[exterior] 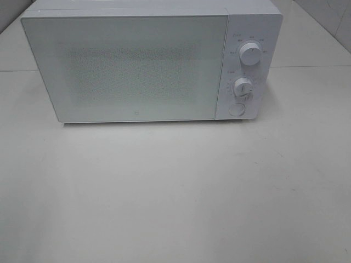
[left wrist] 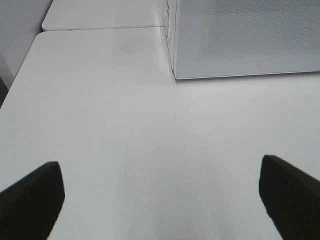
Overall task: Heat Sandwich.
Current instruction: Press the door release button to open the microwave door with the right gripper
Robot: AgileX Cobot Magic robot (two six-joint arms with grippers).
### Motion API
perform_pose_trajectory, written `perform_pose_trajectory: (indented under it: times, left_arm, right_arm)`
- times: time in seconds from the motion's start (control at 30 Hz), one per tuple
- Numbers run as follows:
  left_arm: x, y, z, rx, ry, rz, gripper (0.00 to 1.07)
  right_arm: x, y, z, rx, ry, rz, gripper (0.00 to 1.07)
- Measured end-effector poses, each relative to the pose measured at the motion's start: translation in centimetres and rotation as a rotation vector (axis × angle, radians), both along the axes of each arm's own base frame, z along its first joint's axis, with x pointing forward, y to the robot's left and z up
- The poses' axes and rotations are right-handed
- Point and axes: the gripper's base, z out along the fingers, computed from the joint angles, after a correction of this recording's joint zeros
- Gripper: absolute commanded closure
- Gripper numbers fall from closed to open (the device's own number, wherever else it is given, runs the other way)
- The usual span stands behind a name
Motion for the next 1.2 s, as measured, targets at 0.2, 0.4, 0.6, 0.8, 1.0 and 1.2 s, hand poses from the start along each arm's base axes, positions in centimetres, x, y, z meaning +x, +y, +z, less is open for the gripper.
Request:
perform_pose_trajectory:
  times: [0.2, 0.4, 0.6, 0.8, 1.0, 1.2]
  left_arm:
    - [0.0, 0.0, 0.0, 0.0, 0.0, 0.0, 0.03]
    - [0.0, 0.0, 0.0, 0.0, 0.0, 0.0, 0.03]
    - [0.0, 0.0, 0.0, 0.0, 0.0, 0.0, 0.03]
    - [0.0, 0.0, 0.0, 0.0, 0.0, 0.0, 0.03]
    - [0.0, 0.0, 0.0, 0.0, 0.0, 0.0, 0.03]
    - [0.0, 0.0, 0.0, 0.0, 0.0, 0.0, 0.03]
  right_arm:
    - [-1.1, -0.3, -1.5, 0.017, -0.031, -0.086, 0.31]
    - [-1.8, -0.4, -3.5, 0.021, -0.051, -0.143, 0.31]
    - [-1.4, -0.4, -3.7, 0.018, -0.077, -0.169, 0.31]
    - [-0.9, -0.3, -4.1, 0.021, -0.096, -0.169, 0.31]
    - [-0.8, -0.3, -4.1, 0.021, -0.097, -0.169, 0.31]
    - [-0.8, -0.3, -4.1, 0.021, -0.097, -0.169, 0.31]
